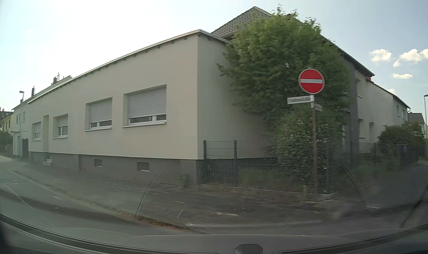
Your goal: Follow the waypoints while adhering to traffic rules and regulations
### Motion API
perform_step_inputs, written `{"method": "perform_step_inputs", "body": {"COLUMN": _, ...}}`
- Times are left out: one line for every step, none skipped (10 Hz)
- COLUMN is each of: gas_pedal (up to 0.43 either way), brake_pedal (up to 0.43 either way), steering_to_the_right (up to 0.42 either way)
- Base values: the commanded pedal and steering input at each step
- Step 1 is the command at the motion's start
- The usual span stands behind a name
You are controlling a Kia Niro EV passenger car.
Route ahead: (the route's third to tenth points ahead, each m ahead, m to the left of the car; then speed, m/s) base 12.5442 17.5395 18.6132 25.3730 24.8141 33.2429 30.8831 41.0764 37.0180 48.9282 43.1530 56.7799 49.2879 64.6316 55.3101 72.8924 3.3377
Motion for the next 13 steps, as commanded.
{"method": "perform_step_inputs", "body": {"gas_pedal": 0.157, "brake_pedal": 0.037, "steering_to_the_right": -0.778}}
{"method": "perform_step_inputs", "body": {"gas_pedal": 0.157, "brake_pedal": 0.030, "steering_to_the_right": -0.774}}
{"method": "perform_step_inputs", "body": {"gas_pedal": 0.157, "brake_pedal": 0.030, "steering_to_the_right": -0.768}}
{"method": "perform_step_inputs", "body": {"gas_pedal": 0.157, "brake_pedal": 0.030, "steering_to_the_right": -0.754}}
{"method": "perform_step_inputs", "body": {"gas_pedal": 0.157, "brake_pedal": 0.030, "steering_to_the_right": -0.735}}
{"method": "perform_step_inputs", "body": {"gas_pedal": 0.157, "brake_pedal": 0.030, "steering_to_the_right": -0.707}}
{"method": "perform_step_inputs", "body": {"gas_pedal": 0.157, "brake_pedal": 0.030, "steering_to_the_right": -0.674}}
{"method": "perform_step_inputs", "body": {"gas_pedal": 0.157, "brake_pedal": 0.030, "steering_to_the_right": -0.641}}
{"method": "perform_step_inputs", "body": {"gas_pedal": 0.157, "brake_pedal": 0.030, "steering_to_the_right": -0.591}}
{"method": "perform_step_inputs", "body": {"gas_pedal": 0.157, "brake_pedal": 0.030, "steering_to_the_right": -0.529}}
{"method": "perform_step_inputs", "body": {"gas_pedal": 0.157, "brake_pedal": 0.030, "steering_to_the_right": -0.471}}
{"method": "perform_step_inputs", "body": {"gas_pedal": 0.157, "brake_pedal": 0.030, "steering_to_the_right": -0.407}}
{"method": "perform_step_inputs", "body": {"gas_pedal": 0.157, "brake_pedal": 0.030, "steering_to_the_right": -0.351}}
